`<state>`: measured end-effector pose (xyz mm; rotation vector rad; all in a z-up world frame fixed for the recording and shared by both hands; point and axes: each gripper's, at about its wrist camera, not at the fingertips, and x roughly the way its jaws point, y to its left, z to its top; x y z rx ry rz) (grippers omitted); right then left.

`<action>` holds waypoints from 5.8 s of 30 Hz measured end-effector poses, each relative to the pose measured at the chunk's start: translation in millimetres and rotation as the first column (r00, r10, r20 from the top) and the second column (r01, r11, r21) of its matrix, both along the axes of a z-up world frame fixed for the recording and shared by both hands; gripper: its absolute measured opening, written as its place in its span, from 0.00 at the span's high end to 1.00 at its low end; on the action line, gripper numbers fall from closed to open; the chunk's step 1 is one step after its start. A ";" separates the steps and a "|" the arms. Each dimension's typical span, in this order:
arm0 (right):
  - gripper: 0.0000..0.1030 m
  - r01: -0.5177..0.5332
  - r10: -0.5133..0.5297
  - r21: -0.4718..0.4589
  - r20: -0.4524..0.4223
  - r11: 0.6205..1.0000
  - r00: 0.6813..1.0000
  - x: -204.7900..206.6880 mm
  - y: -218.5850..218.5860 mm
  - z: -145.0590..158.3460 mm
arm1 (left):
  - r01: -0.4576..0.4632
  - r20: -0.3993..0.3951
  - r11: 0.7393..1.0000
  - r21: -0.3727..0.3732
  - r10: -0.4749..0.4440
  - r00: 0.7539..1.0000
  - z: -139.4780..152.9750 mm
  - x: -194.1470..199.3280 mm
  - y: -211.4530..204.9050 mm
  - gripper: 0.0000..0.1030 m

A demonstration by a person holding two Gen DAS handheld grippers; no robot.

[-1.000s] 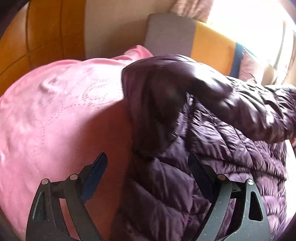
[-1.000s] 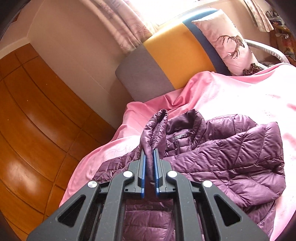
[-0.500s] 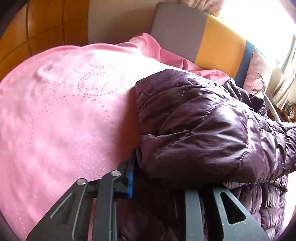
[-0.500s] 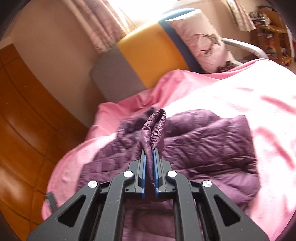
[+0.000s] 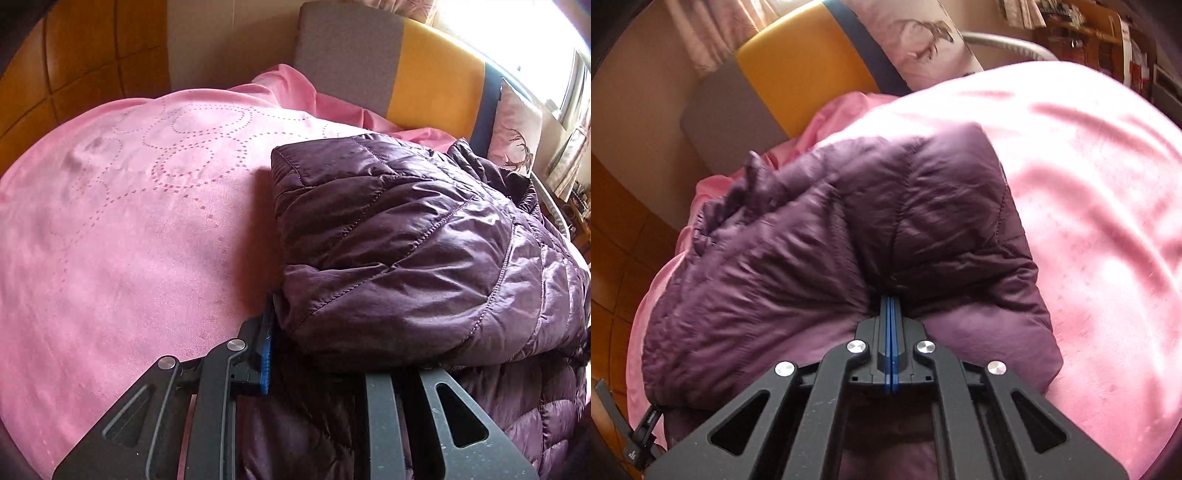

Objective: Fold large clothes

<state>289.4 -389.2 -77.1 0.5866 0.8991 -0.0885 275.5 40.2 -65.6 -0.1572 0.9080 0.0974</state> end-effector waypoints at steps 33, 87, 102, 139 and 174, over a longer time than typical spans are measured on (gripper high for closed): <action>0.92 -0.039 0.042 -0.073 0.033 0.997 0.999 -20.0 21.2 37.3 | 0.145 0.073 0.989 0.026 -0.146 0.987 25.9 -46.7 -8.1 0.43; 0.23 -0.161 0.189 -0.365 0.042 0.917 0.981 48.7 98.7 2.7 | 0.282 0.065 0.956 0.080 -0.288 0.955 29.0 72.3 -120.9 0.23; 0.22 -0.164 0.192 -0.361 0.045 0.918 0.980 50.1 97.6 1.7 | 0.247 0.130 0.957 0.152 -0.267 0.955 35.0 21.8 -112.5 0.14; 0.02 -0.228 0.238 -0.314 -0.004 0.922 0.971 -47.0 100.4 25.4 | 0.168 0.079 0.984 0.065 -0.173 0.982 9.7 -160.9 -24.2 0.13; 0.64 -0.374 0.378 0.064 -0.089 0.925 0.921 -289.8 47.9 -5.8 | 0.382 -0.089 0.859 -0.339 -0.434 0.896 -29.5 -248.2 40.3 0.78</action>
